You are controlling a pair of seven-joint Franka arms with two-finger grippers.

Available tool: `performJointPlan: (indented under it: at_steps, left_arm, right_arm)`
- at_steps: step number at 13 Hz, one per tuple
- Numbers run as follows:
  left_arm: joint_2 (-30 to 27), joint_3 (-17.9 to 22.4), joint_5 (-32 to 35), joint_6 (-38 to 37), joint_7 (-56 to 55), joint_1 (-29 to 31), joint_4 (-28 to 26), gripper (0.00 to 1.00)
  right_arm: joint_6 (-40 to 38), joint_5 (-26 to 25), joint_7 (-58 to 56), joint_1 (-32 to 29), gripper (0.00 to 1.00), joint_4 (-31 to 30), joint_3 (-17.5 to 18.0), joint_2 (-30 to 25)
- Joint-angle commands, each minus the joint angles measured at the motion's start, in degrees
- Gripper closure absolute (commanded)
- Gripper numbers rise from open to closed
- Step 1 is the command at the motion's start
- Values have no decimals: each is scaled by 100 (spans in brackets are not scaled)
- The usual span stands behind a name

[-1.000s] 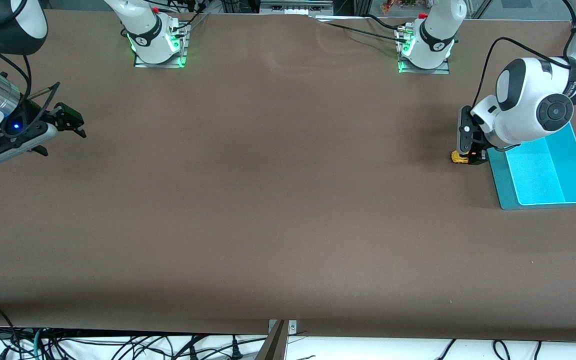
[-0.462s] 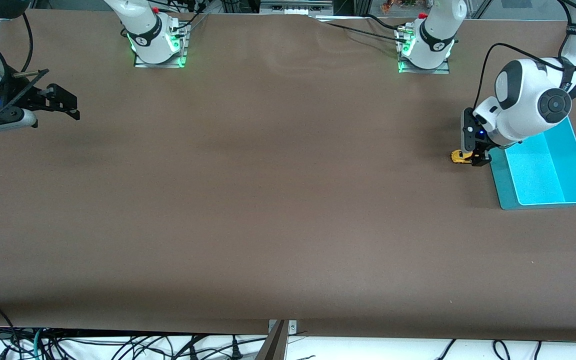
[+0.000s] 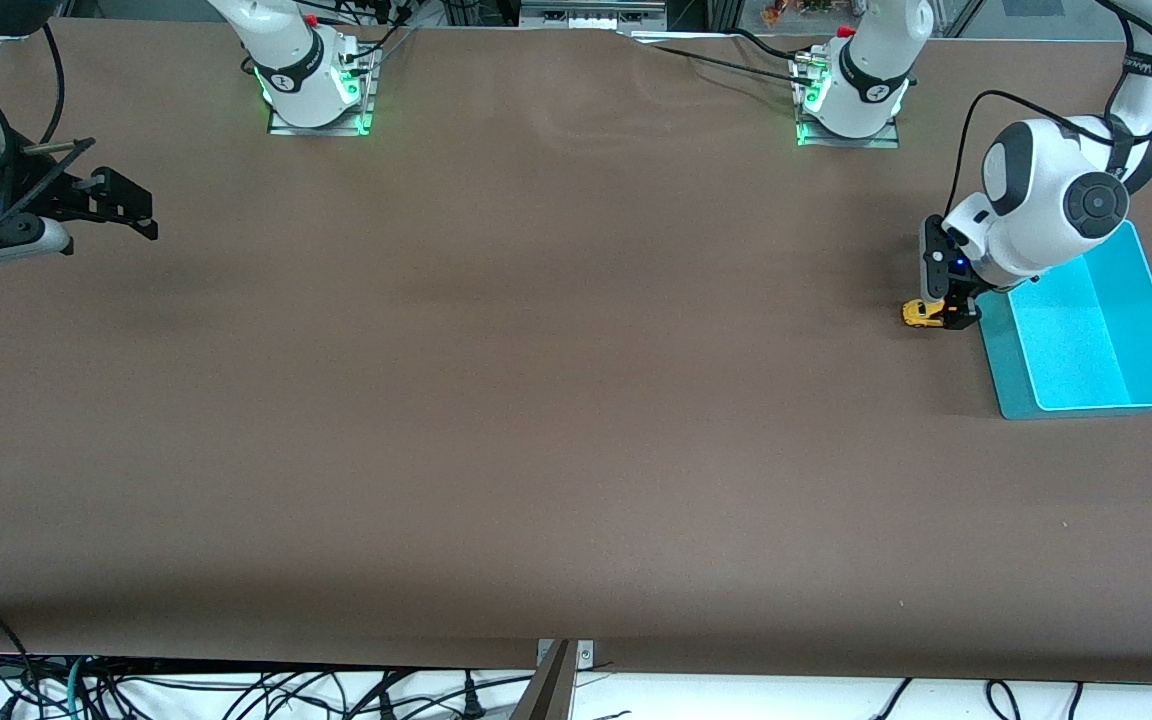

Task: Wind and store yellow beetle car
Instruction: 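Lower the left gripper and grasp the yellow car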

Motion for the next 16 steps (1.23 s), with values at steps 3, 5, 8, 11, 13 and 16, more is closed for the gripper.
performJointPlan:
  at_steps: [3,5,8,11,13,16]
  left_arm:
    - [253,-34,177,866,211,375,-298,0]
    - [376,-34,160,1052,211,427,-325,0]
    - [499,-34,177,1289,211,471,-317,0]
    - [578,-25,177,1395,211,507,-317,0]
    - [692,-25,177,1518,220,542,-325,0]
    - [736,-25,177,1571,228,560,-343,0]
  right_arm:
    - [-133,79,110,55,0,239,-69,111]
    - [-238,79,128,63,0,248,-69,111]
    - [-247,79,171,63,0,265,-60,103]
    - [-326,79,444,63,0,283,-60,103]
    - [-317,79,453,63,0,283,-60,103]
    - [-317,79,444,55,0,283,-60,129]
